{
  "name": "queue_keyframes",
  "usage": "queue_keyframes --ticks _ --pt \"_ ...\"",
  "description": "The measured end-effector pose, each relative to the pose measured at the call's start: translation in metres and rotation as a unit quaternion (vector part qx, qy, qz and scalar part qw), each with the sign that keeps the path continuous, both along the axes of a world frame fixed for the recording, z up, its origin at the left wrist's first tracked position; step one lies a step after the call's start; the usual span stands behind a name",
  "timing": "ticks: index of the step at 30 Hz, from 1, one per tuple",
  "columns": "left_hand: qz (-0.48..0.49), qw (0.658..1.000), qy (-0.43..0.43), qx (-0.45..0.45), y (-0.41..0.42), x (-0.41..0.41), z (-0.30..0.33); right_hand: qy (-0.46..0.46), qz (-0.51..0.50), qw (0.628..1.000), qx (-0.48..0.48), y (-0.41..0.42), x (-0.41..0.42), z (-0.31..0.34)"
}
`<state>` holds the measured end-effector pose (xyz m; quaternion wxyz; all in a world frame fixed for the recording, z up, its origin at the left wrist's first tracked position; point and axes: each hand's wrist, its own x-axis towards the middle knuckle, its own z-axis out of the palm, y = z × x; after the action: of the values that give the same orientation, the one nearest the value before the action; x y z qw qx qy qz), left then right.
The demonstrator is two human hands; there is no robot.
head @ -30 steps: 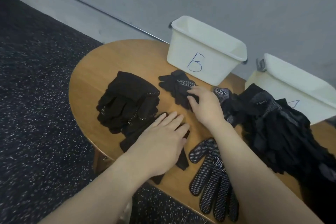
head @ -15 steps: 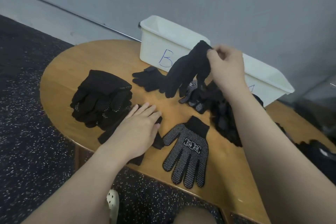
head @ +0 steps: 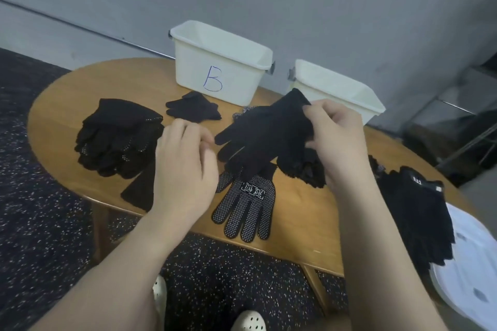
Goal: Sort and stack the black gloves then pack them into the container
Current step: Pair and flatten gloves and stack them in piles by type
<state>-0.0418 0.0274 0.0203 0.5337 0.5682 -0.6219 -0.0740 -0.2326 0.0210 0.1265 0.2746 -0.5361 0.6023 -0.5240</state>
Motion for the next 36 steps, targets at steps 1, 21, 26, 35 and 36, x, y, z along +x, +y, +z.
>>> queue_keyframes --ticks 1,21,26,35,36 --pt "-0.011 1.0 -0.003 -0.013 0.0 -0.004 0.001 -0.011 -0.001 1.0 -0.004 0.006 -0.002 -0.004" --pt "-0.18 0.982 0.058 0.005 -0.014 -0.079 -0.008 -0.229 0.125 0.965 -0.034 -0.024 -0.011 -0.07" --pt "-0.179 0.978 0.106 -0.015 -0.015 -0.07 -0.003 -0.208 0.155 0.963 -0.073 -0.018 -0.005 -0.071" --pt "-0.189 0.949 0.25 0.045 0.005 -0.054 0.005 -0.002 0.127 0.987 -0.097 -0.004 -0.022 -0.085" --pt "-0.203 0.945 0.251 0.049 0.007 -0.053 0.007 0.007 0.145 0.986 -0.078 -0.002 -0.023 -0.084"
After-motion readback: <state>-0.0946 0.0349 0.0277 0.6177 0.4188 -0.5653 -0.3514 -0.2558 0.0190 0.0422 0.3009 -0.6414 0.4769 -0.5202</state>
